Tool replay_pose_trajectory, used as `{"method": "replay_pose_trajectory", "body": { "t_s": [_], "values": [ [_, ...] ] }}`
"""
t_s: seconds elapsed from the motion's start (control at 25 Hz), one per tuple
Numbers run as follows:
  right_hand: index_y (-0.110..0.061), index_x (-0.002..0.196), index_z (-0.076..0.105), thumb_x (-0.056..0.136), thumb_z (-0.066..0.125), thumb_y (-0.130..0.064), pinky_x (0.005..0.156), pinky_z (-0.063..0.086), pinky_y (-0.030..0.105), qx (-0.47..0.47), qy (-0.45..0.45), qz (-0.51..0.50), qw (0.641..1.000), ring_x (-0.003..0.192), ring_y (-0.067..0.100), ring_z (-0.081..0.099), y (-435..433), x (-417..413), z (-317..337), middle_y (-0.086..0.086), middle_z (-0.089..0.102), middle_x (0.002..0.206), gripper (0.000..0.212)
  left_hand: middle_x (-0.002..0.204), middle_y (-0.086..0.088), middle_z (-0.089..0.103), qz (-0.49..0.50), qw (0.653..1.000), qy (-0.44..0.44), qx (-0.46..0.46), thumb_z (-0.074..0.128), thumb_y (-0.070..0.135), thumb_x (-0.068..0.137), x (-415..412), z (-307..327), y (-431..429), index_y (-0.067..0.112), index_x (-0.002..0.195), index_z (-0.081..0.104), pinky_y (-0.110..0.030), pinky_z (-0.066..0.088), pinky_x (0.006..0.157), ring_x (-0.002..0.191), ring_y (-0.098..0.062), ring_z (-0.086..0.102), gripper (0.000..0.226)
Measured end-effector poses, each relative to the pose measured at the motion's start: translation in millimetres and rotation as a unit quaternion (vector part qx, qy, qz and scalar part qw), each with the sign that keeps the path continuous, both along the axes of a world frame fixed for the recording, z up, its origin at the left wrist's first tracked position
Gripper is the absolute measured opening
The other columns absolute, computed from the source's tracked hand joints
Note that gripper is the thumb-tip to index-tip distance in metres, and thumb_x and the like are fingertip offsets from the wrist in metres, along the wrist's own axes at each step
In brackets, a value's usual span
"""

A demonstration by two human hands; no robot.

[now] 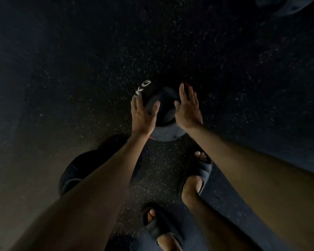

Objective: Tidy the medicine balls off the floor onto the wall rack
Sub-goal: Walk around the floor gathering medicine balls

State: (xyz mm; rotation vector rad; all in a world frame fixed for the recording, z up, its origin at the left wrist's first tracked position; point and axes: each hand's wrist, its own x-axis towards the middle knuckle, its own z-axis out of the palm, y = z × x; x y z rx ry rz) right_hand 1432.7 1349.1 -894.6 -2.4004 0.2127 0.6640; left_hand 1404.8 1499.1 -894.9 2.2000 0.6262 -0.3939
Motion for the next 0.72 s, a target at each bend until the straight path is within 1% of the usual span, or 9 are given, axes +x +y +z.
{"method": "replay_pose_trajectory", "body": {
  "t_s": [0.08, 0.16, 0.24, 0.32, 0.44, 0.52, 0.6, 0.68, 0.72],
  "values": [
    [-0.026, 0.161, 0.005, 0.107, 0.032, -0.025, 0.125, 0.013, 0.042, -0.019, 0.045, 0.022, 0.999, 0.154, 0.031, 0.007, -1.2, 53.1, -3.0, 0.008, 0.004, 0.168, 0.060, 0.167, -0.012, 0.007, -0.004, 1.000, 0.017, 0.001, 0.053, 0.061, 0.093, 1.7, -1.8, 0.5, 0.025, 0.160, 0.008, -0.048, 0.016, 0.123, 0.153, -0.032, 0.008, 0.088],
    [-0.025, 0.160, 0.009, 0.107, 0.033, -0.021, 0.123, 0.019, 0.042, -0.044, 0.058, 0.031, 0.997, 0.151, 0.033, 0.017, -2.9, 83.8, -2.7, 0.010, 0.011, 0.166, 0.059, 0.167, -0.004, -0.001, 0.010, 0.999, 0.038, -0.011, 0.048, 0.074, 0.087, 8.8, -1.6, -4.3, 0.035, 0.158, -0.001, -0.054, 0.015, 0.123, 0.153, -0.031, 0.004, 0.094],
    [-0.019, 0.160, 0.014, 0.106, 0.035, -0.015, 0.121, 0.021, 0.040, -0.057, 0.043, 0.048, 0.996, 0.148, 0.033, 0.023, -14.2, 97.2, -2.5, 0.011, 0.016, 0.165, 0.058, 0.167, 0.000, -0.006, -0.015, 0.999, 0.036, 0.004, 0.047, 0.082, 0.080, 14.5, -0.9, -16.4, 0.036, 0.158, -0.005, -0.054, 0.011, 0.124, 0.154, -0.030, -0.001, 0.104],
    [-0.015, 0.159, 0.018, 0.106, 0.035, -0.012, 0.121, 0.022, 0.039, -0.060, 0.051, 0.066, 0.995, 0.146, 0.032, 0.027, -31.3, 107.5, -3.9, 0.012, 0.019, 0.164, 0.056, 0.167, -0.005, -0.010, -0.067, 0.997, 0.037, 0.024, 0.045, 0.092, 0.068, 22.4, -0.7, -28.5, 0.039, 0.157, -0.009, -0.052, 0.007, 0.124, 0.153, -0.034, -0.008, 0.117],
    [-0.025, 0.160, 0.017, 0.108, 0.032, -0.027, 0.121, 0.023, 0.040, -0.004, 0.085, -0.006, 0.996, 0.146, 0.030, 0.030, -54.3, 117.5, -13.1, 0.011, 0.026, 0.162, 0.054, 0.165, -0.017, -0.006, -0.052, 0.996, 0.054, 0.051, 0.054, 0.089, 0.065, 44.5, 6.6, -48.9, 0.048, 0.154, -0.006, -0.060, 0.015, 0.119, 0.150, -0.043, -0.001, 0.115],
    [-0.025, 0.159, 0.019, 0.107, 0.031, -0.039, 0.121, 0.024, 0.041, 0.018, 0.062, -0.044, 0.997, 0.148, 0.028, 0.028, -61.9, 109.7, -11.6, 0.010, 0.026, 0.162, 0.055, 0.164, -0.017, -0.001, -0.039, 0.994, 0.065, 0.075, 0.059, 0.086, 0.066, 69.7, 17.6, -60.9, 0.050, 0.153, 0.001, -0.066, 0.023, 0.115, 0.149, -0.043, 0.005, 0.111],
    [-0.022, 0.159, 0.019, 0.106, 0.032, -0.043, 0.120, 0.026, 0.042, 0.030, 0.011, -0.079, 0.996, 0.150, 0.027, 0.023, -64.3, 91.6, -1.7, 0.009, 0.020, 0.165, 0.059, 0.164, -0.015, 0.003, -0.024, 0.991, 0.096, 0.091, 0.060, 0.086, 0.066, 110.4, 23.2, -73.6, 0.048, 0.153, 0.008, -0.067, 0.024, 0.112, 0.147, -0.043, 0.009, 0.109],
    [-0.019, 0.160, 0.007, 0.103, 0.037, -0.049, 0.122, 0.025, 0.044, 0.052, -0.029, -0.064, 0.996, 0.153, 0.026, 0.014, -56.9, 65.3, 9.8, 0.009, 0.007, 0.168, 0.072, 0.162, -0.016, 0.008, -0.006, 0.985, 0.141, 0.102, 0.056, 0.086, 0.069, 159.6, 27.5, -84.2, 0.043, 0.154, 0.012, -0.070, 0.023, 0.110, 0.144, -0.045, 0.012, 0.104],
    [-0.020, 0.160, -0.003, 0.100, 0.041, -0.055, 0.122, 0.025, 0.045, 0.065, -0.025, -0.050, 0.996, 0.154, 0.027, 0.010, -51.2, 56.0, 13.6, 0.010, 0.001, 0.168, 0.083, 0.161, -0.016, 0.011, -0.001, 0.981, 0.162, 0.107, 0.052, 0.086, 0.073, 183.4, 28.3, -88.6, 0.041, 0.154, 0.014, -0.071, 0.023, 0.109, 0.143, -0.045, 0.013, 0.100]
  ]
}}
